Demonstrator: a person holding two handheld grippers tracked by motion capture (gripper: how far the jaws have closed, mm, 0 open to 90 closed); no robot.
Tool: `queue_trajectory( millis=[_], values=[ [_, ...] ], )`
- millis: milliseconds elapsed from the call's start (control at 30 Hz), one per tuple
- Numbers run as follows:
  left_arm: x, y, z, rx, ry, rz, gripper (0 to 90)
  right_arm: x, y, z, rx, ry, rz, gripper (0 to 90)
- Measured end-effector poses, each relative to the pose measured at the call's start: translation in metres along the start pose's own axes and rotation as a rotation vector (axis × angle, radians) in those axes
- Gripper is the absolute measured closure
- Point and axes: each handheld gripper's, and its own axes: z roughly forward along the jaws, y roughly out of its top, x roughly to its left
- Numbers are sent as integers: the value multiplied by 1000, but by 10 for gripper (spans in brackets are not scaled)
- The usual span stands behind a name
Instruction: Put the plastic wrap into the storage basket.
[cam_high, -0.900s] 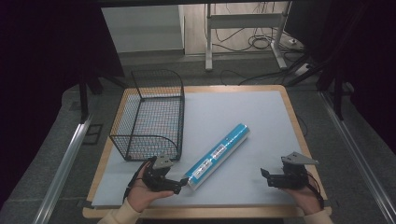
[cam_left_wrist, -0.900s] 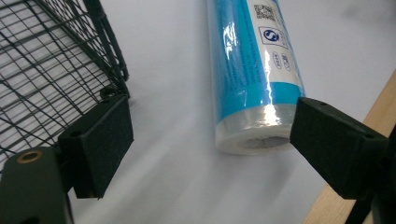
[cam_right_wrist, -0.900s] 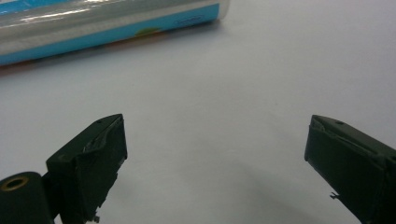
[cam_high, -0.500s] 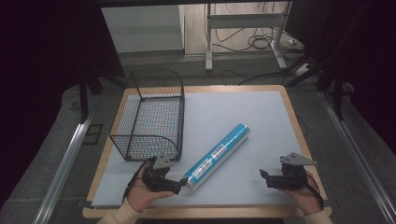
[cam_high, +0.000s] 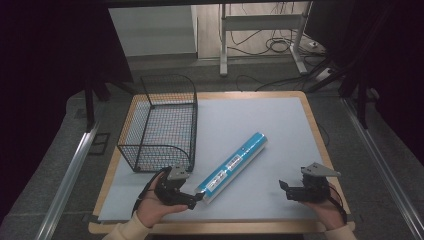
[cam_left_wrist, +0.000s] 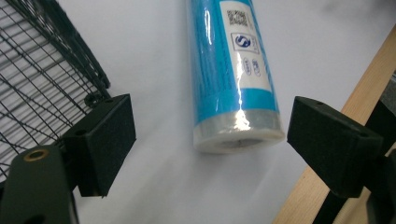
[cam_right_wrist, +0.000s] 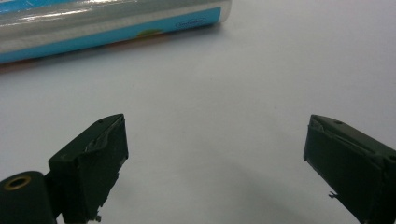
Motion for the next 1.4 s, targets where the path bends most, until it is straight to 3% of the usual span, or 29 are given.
queue_trajectory(
  millis=[233, 533, 1400],
  values=[
    [-8, 14, -3, 17, -10, 46, 159, 1, -1, 0, 2, 0, -12, 69],
    [-16, 34, -3, 25, -12, 76, 158, 2, -1, 1, 9, -2, -20, 73],
    [-30, 76, 29, 81, -49, 116, 153, 2, -1, -1, 3, -4, -20, 76]
  ],
)
